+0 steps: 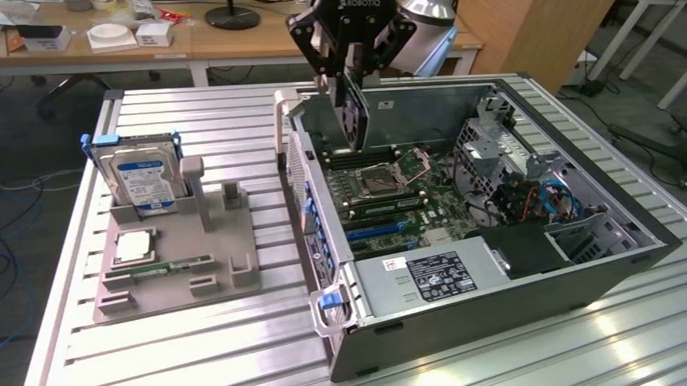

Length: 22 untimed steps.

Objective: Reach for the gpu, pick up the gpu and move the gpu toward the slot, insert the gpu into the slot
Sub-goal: 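Pick up the gpu and move the gpu toward the slot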

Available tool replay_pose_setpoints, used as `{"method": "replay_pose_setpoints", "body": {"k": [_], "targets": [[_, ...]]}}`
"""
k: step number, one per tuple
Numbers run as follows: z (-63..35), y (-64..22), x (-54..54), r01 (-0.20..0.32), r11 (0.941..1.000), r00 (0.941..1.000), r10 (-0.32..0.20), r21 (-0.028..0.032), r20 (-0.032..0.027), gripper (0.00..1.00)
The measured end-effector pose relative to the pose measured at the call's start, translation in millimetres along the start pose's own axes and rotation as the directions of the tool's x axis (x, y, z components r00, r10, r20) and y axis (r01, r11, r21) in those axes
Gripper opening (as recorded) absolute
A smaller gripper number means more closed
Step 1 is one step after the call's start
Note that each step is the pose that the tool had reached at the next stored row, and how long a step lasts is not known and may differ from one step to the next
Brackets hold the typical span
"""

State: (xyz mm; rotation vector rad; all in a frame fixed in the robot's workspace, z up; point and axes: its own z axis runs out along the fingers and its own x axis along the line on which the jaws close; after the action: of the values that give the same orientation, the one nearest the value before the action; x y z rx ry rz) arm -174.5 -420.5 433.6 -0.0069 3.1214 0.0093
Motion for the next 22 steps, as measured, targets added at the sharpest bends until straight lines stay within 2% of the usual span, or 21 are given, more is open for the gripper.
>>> {"method": "replay_pose_setpoints", "body": {"k": [8,22], "targets": [[0.8,-0.1,-16.2,0.000,1.0000,1.0000,0.000,0.0000,0.0000,0.27],[2.5,-0.3,-63.5,0.001,1.0000,1.0000,-0.001,-0.0001,0.0000,0.27]]}}
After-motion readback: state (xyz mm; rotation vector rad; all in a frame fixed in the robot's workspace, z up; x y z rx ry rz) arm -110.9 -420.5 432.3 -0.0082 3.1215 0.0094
